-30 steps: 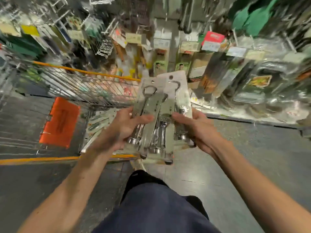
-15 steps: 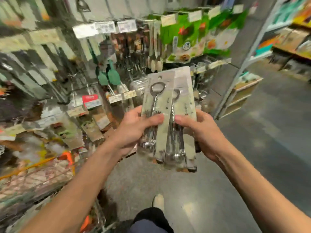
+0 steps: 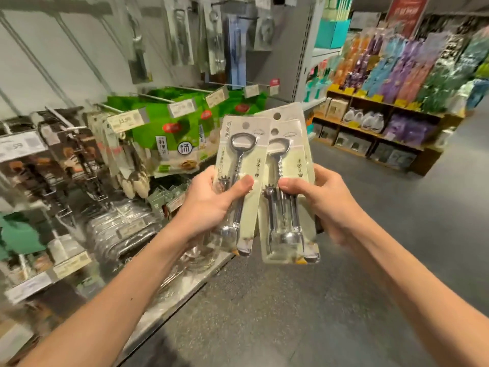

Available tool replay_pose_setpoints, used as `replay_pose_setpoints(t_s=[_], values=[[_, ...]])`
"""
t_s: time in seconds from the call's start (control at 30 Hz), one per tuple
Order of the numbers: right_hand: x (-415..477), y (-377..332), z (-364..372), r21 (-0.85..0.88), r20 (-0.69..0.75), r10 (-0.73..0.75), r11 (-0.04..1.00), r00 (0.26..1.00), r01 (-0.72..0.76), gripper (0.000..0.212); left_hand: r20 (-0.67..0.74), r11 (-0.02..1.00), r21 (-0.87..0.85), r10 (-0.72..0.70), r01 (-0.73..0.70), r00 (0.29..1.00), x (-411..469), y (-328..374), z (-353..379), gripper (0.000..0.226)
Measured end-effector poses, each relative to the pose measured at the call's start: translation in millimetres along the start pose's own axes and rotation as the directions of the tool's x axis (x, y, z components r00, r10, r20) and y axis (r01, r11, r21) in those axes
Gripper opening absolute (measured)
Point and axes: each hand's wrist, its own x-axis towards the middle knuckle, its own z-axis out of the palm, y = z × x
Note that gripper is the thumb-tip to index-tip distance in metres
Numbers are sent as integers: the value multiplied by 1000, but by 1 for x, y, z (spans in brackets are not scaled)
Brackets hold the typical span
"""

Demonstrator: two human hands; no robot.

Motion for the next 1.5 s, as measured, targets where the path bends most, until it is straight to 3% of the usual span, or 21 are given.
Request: replay_pose_setpoints(t_s=[0.23,0.33,0.4,0.53,0.67,0.77,0.9,1.1,1.27,1.5], values=[[102,-30,-64,-48,-45,-120,992,992,118,45,21,994,35,102,-102,995,113,32,47,68],[147,-37,-86,-58,-27,-163,985,986,161,48,18,993,61,104,-104,994,157,40,63,46],[177,-40,-102,-50,-3,-187,981,982,186,43,-37,986,99,139,-134,990,184,44,75,32],[235,-46,-134,-17,89,-198,980,976,200,46,-171,987,90,148,-134,974,231,51,105,39],[287,-58,-159,7,185,-221,975,958,223,61,-288,984,83,174,-156,942,273,62,129,24],[321,-66,-169,44,251,-235,972,939,231,52,-327,984,78,175,-158,929,297,68,137,20],[363,-73,-172,67,308,-278,960,910,270,33,-379,973,141,224,-183,898,325,75,141,16],[430,-75,-154,88,367,-281,960,887,268,38,-501,961,194,270,-198,822,369,71,124,23],[486,-76,-131,99,403,-305,952,863,290,39,-597,966,171,257,-192,760,411,56,89,9],[557,-89,-100,58,447,-329,939,832,340,37,-646,962,186,274,-201,713,476,58,51,7]])
